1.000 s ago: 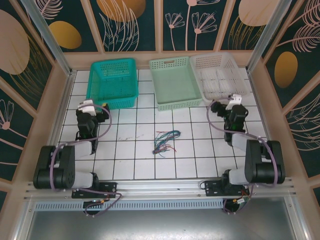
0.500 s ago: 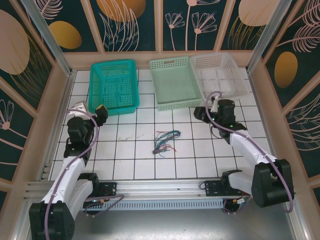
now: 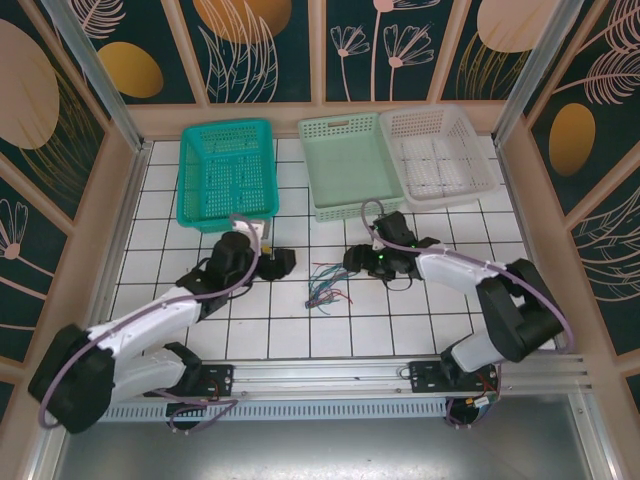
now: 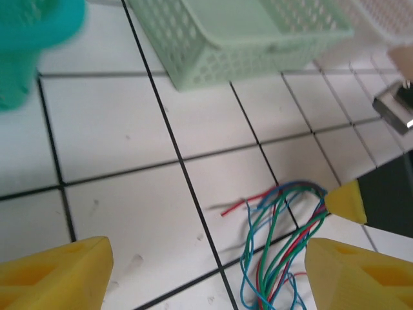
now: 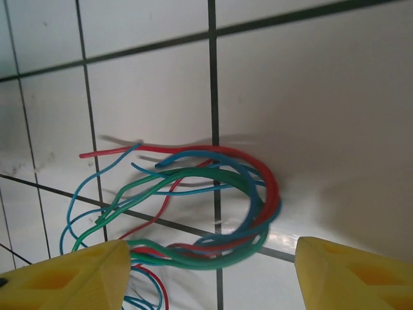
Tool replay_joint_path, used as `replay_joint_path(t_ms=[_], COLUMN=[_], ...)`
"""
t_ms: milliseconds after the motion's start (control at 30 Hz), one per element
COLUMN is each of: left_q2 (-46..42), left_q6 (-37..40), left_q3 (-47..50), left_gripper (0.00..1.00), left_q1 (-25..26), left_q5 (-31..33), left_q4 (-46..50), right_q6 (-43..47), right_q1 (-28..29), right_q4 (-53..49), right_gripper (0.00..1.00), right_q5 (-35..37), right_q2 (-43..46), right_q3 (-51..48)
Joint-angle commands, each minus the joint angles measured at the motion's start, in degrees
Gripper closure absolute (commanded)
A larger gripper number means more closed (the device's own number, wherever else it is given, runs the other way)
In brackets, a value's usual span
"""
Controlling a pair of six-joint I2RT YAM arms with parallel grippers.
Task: Untangle the cables
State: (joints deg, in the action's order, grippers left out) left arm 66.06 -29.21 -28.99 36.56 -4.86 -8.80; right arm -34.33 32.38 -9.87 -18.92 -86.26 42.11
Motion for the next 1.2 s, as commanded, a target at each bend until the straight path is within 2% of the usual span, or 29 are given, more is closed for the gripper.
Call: replay_joint_path(t_ms=[0, 67, 200, 267, 367, 467, 567, 767, 1000, 1167], left_q2=[4.39, 7.85, 15.92, 19.09, 22.29, 25.22, 26.58, 27.07, 25.46, 24.53], left_q6=[-0.47, -0.45, 1.84, 2.66, 2.58, 3.28, 3.01, 1.16, -1.11, -1.19], left_q3=[-2.29, -3.34, -7.06, -8.33, -9.51, -11.25, -12.34, -13.96, -14.35, -14.77], left_gripper=[0.22, 0.25, 0.35, 0.39, 0.46, 0.55, 0.58, 0.57, 0.58, 0.57], left_q1=[1.58, 2.12, 4.34, 5.17, 5.81, 6.4, 6.35, 6.38, 6.36, 6.4], left_q5=[-2.17, -4.49, -6.5, -7.65, -10.73, -10.89, -11.68, -13.24, -14.68, -16.13], left_q4=[-0.84, -1.54, 0.47, 0.4, -1.81, -1.68, -2.7, -7.06, -11.2, -11.57], right_q6=[-2.95, -3.54, -4.77, -5.59, -6.69, -8.07, -9.9, -9.0, -5.29, -3.94], right_q1=[1.47, 2.03, 3.2, 3.29, 3.47, 4.06, 4.17, 5.79, 9.36, 10.64], right_q4=[-2.06, -2.68, -3.26, -2.61, -1.51, 0.32, 2.64, 6.68, 3.21, 0.85], right_gripper=[0.33, 0.41, 0.7, 0.81, 0.87, 0.96, 1.0, 1.0, 1.0, 1.0], right_q5=[0.7, 0.25, 1.87, 3.22, 5.91, 9.75, 12.25, 15.92, 23.64, 26.39], right_q2=[-3.04, -5.11, -6.6, -5.98, -4.64, -2.32, 0.33, 4.71, 5.55, 5.22], right_q3=[3.6, 4.86, 5.28, 4.78, 4.77, 4.16, 2.83, 1.14, 4.11, 5.76])
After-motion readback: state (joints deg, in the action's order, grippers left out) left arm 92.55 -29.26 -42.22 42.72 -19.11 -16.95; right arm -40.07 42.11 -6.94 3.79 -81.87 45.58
